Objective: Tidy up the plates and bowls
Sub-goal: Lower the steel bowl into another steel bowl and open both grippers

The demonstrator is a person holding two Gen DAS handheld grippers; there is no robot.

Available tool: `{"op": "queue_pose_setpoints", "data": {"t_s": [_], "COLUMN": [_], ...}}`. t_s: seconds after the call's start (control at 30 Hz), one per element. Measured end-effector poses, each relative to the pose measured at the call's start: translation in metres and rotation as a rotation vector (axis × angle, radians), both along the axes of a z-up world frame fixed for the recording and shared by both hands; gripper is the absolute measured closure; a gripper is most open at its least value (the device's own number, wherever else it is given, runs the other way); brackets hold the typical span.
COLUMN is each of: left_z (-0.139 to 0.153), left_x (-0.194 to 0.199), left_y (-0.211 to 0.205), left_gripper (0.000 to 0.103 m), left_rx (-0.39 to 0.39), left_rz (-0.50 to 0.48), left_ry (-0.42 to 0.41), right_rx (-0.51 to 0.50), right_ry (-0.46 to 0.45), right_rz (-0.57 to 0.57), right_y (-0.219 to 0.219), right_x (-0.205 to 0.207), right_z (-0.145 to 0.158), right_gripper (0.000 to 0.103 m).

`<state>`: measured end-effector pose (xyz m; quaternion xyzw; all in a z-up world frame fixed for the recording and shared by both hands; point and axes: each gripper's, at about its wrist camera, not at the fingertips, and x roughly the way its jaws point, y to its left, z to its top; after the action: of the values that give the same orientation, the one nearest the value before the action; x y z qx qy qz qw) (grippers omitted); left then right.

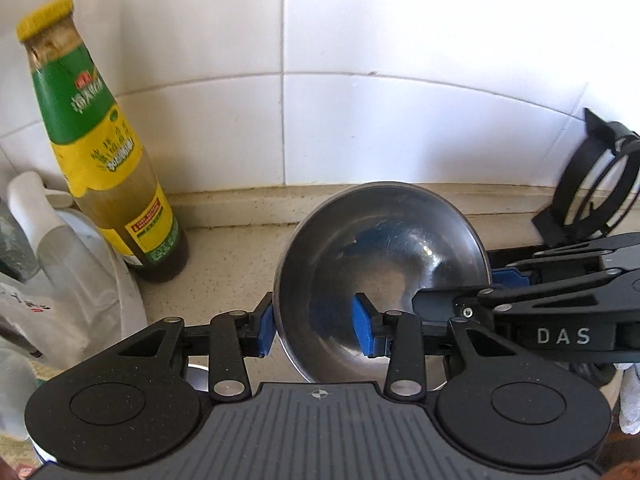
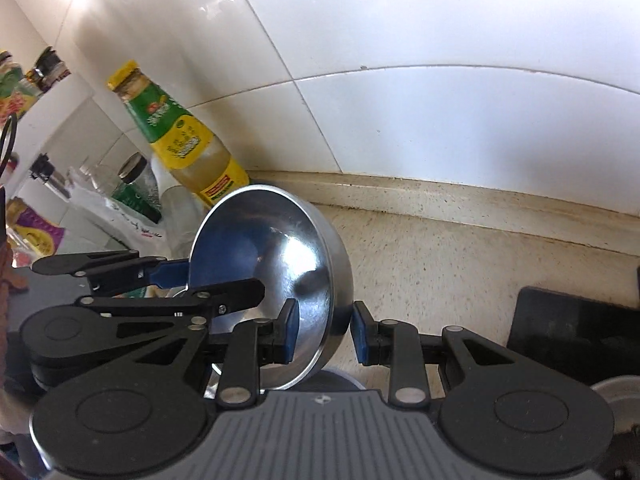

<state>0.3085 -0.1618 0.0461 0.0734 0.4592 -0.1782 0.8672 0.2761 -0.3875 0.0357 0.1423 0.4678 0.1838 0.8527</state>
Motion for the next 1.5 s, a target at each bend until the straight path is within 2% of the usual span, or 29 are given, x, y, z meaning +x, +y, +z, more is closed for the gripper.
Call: {"op": "queue_pose_setpoints", "data": {"t_s": [0.37, 0.73, 1.5], "left_z": [0.027, 0.028, -0.018], "left_x": [-0.043, -0.071, -0.081], "left_y": [0.001, -0.005, -0.018], "left_gripper": [0.052, 0.051, 0.051], "left_rx": [-0.016, -0.014, 0.039], "left_rz": [-0.053, -0.106, -0.131], "left_ry": [-0.037, -0.032, 0.096], "right_rx": [-0.026, -0.035, -0.047], "right_ry": [-0.013, 0.009, 0.138], "right_rz": [-0.016, -0.043, -0.032], "right_y": [0.004, 0.005, -0.002], "right_x": [-0.046, -0.070, -0.069], "right_z": [0.022, 0.022, -0.026], "right_gripper": [0.071, 0.071, 0.070]}}
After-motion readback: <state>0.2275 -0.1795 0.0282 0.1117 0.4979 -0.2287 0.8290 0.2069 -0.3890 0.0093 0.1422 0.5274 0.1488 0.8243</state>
